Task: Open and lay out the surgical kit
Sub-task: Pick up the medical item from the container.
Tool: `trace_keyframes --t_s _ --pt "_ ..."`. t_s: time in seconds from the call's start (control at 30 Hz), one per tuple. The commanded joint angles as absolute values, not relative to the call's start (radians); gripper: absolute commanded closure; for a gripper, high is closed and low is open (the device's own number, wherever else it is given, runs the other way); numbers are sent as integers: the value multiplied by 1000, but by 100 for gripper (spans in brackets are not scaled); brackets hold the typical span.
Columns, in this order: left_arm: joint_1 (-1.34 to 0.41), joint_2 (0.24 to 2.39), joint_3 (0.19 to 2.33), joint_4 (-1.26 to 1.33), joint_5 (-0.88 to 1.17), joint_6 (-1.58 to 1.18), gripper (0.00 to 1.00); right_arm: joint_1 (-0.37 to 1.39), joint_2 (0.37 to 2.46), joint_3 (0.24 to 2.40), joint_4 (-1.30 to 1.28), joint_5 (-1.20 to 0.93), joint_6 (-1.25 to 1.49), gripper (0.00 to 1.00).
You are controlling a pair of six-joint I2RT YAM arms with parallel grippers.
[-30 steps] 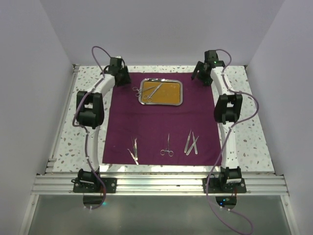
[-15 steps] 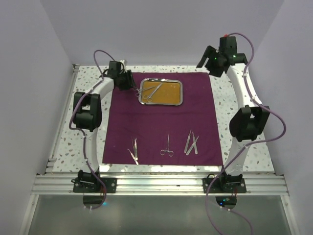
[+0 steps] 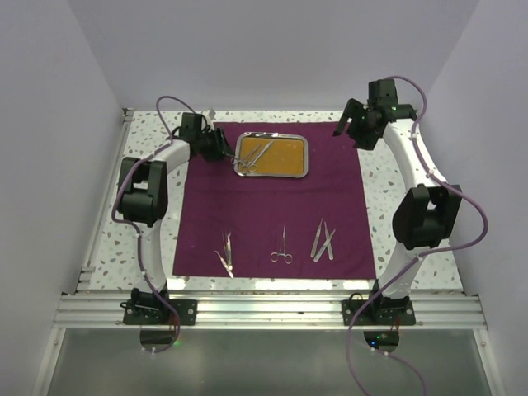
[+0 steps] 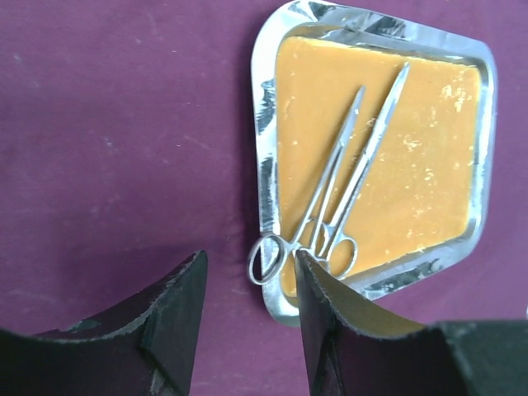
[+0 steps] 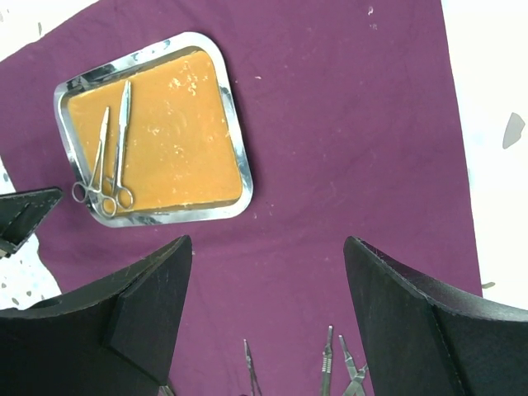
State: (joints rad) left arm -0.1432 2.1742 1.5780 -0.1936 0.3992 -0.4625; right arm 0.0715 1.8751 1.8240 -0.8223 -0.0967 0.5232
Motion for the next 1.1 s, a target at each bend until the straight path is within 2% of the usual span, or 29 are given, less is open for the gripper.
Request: trace_keyframes --t_s 0.0,0.47,1.07 --pt "-133 2137 1581 -127 457 -494 50 69 1784 1828 -824 -95 502 21" --pt "-133 2183 1562 -132 523 -486 63 69 1787 1832 -861 -63 483 21" --pt "-133 2217 1549 -130 517 -463 64 69 1796 1841 -891 -40 466 21"
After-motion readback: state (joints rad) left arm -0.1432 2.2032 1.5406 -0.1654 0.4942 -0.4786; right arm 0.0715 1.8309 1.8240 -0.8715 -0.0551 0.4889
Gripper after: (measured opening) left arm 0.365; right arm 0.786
